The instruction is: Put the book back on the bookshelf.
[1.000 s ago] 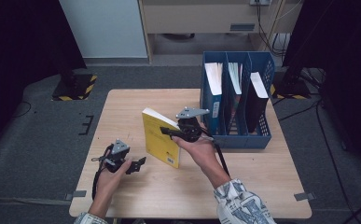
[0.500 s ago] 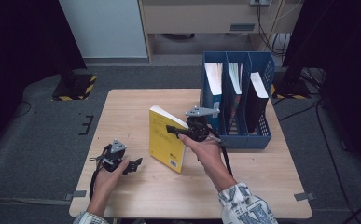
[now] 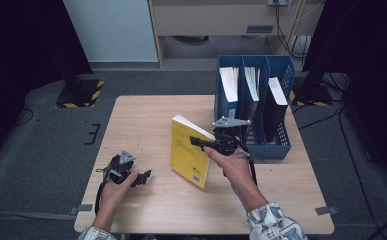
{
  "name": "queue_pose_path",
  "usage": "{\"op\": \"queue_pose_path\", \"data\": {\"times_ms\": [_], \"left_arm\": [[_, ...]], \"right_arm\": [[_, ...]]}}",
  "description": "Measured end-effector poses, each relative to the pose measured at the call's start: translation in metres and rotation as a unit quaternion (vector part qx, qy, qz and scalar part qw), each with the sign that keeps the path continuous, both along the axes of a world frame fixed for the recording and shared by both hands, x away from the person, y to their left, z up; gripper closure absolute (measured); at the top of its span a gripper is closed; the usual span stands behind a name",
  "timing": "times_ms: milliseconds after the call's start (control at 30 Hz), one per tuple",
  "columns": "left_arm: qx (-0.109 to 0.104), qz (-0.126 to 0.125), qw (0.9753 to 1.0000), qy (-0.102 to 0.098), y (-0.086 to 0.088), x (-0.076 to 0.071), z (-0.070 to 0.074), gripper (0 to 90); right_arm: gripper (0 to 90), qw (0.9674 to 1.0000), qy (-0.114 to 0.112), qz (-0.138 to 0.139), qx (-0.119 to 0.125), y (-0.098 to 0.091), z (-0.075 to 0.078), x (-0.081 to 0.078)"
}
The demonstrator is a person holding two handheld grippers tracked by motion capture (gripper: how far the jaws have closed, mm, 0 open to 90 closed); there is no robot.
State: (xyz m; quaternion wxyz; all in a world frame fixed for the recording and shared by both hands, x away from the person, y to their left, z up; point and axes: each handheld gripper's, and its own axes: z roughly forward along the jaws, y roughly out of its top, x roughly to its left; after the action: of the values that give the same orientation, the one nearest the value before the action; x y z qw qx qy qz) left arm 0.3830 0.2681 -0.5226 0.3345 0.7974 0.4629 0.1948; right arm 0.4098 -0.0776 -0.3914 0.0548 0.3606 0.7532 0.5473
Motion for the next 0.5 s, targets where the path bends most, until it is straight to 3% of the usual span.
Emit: {"op": "queue_pose_path", "data": {"times_ms": [500], "left_arm": [[0.013,0.016,0.9995,0.023,0.001,0.003,-0.008,5.6]], "right_arm": [[75.0,0.9997,0.0,-0.023,0.005,-0.038,0.001,-0.021]]}}
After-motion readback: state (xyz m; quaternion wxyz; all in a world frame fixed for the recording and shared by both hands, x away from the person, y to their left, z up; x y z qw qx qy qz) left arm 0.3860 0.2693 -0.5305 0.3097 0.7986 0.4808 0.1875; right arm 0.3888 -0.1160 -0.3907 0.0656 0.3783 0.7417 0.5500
